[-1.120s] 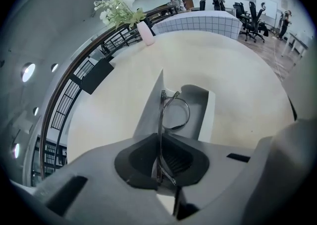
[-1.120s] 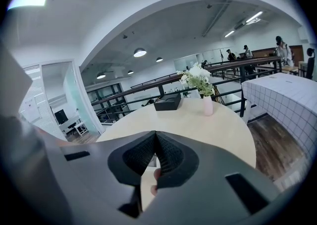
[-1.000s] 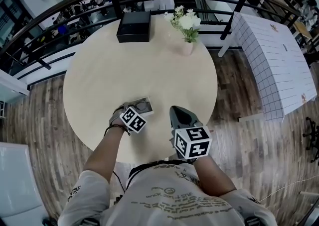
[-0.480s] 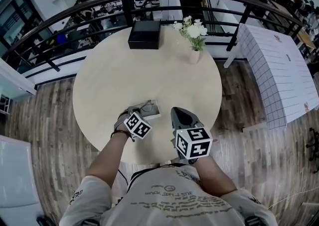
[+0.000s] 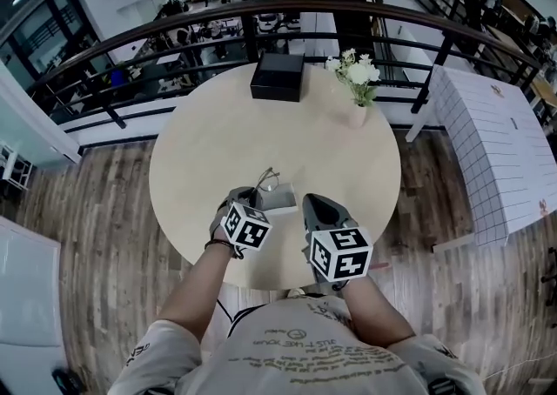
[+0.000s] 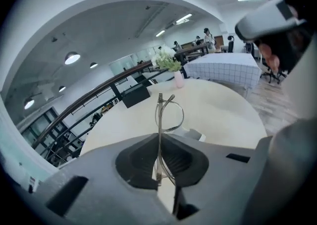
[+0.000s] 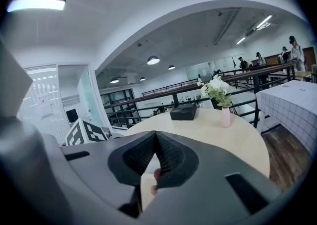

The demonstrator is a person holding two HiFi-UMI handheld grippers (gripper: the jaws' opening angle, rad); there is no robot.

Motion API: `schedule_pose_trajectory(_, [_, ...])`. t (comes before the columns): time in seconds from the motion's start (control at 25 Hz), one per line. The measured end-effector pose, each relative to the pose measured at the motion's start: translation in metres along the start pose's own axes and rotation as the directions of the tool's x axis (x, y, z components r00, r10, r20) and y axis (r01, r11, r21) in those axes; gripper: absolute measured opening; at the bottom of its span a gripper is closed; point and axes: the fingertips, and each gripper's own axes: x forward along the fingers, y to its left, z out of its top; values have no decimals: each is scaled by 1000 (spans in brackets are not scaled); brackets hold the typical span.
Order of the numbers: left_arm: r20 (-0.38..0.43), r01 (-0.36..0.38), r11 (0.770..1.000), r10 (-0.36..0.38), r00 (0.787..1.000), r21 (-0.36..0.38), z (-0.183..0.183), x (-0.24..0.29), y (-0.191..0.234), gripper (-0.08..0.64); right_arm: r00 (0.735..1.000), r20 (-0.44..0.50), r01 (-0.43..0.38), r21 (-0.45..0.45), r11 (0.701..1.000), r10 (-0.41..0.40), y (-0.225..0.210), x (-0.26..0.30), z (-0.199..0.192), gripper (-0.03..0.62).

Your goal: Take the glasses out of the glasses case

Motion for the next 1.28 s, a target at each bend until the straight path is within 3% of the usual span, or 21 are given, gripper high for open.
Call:
schedule_pose_trajectory(0.2, [131, -6, 987, 27, 991, -158, 24, -53, 12, 28, 999, 13, -40, -27, 999, 40, 30, 1, 4, 9])
schedule_pose_trajectory(0.48, [292, -52, 952, 144, 946, -301, 2, -197, 67, 28, 995, 51, -84, -65, 994, 87, 152, -26, 3, 9])
schedule_pose_trajectory(0.6, [333, -64, 928, 196, 922, -367, 11, -207, 69, 28, 991, 86, -98, -81, 992, 105, 134, -15, 8, 8])
schedule_pose_trajectory(0.72, [341, -87, 893, 256, 904, -441, 11, -202, 51, 28, 986, 125, -95, -95, 991, 107, 94, -12, 4, 8])
schedule_pose_trajectory(0.92, [304, -122, 852, 311, 901, -510, -7, -204, 65, 28, 986, 132, -88, -110, 990, 102, 107, -3, 4, 8])
schedule_pose_trajectory(1.08, [285, -125, 849, 307, 908, -514, -20, -211, 72, 28, 984, 125, -113, -116, 987, 127, 129, -1, 2, 8])
schedule_pose_trajectory(1.28, [290, -107, 866, 277, 916, -488, -20, -208, 66, 28, 981, 122, -140, -109, 984, 153, 134, 1, 2, 8])
